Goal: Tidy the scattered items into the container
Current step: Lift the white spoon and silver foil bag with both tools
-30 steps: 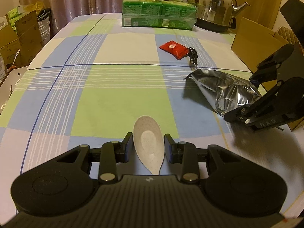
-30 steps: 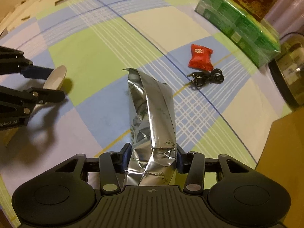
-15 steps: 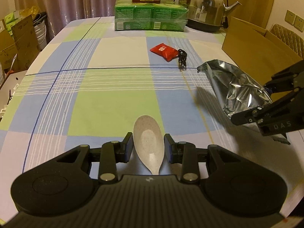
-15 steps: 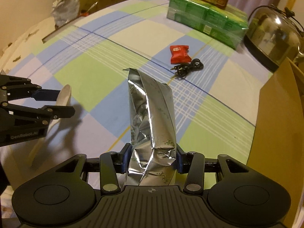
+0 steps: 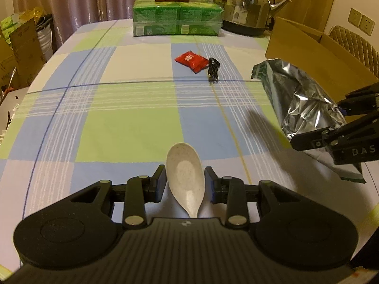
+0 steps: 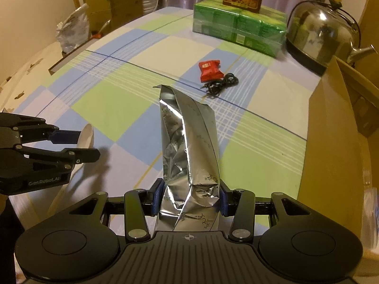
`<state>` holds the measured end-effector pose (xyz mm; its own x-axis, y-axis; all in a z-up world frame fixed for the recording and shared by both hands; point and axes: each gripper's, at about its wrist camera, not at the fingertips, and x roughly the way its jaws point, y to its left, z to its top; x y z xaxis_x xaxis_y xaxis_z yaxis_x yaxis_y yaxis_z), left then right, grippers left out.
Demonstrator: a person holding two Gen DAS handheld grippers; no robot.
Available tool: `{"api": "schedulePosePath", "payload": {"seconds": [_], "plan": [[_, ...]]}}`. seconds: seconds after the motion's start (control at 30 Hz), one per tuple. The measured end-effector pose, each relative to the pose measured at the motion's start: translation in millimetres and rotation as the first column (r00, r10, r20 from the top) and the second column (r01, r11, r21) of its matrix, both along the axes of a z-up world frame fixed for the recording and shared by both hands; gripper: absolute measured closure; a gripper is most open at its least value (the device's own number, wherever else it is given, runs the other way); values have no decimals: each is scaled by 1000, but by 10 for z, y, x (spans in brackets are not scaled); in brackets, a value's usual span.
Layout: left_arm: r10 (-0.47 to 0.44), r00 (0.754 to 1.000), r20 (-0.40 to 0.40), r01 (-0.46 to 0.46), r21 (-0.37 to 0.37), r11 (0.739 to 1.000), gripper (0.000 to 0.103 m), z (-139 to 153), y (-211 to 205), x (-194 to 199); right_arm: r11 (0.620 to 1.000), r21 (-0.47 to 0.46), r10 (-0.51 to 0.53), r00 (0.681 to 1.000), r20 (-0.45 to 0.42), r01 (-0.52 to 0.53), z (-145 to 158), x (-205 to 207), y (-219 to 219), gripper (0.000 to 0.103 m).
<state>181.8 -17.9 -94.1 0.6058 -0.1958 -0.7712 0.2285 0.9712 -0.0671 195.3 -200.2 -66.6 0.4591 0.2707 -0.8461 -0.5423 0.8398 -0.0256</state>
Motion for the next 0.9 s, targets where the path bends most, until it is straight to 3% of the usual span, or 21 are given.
{"api": "schedulePosePath", "payload": {"seconds": [0.17, 0.57, 0.9], "plan": [[-12, 1000, -8, 12, -1, 1000, 74, -24, -31, 5, 999, 21, -26, 1000, 4, 25, 29, -27, -79, 60], [-40, 999, 36, 40, -23, 999, 74, 276, -111, 2, 997, 60, -58, 997, 43, 56, 208, -96, -156, 60], [-83, 996, -18, 83, 21, 996, 74, -52, -298, 88, 995, 60, -79, 997, 17, 78, 71, -95, -208, 60]]}}
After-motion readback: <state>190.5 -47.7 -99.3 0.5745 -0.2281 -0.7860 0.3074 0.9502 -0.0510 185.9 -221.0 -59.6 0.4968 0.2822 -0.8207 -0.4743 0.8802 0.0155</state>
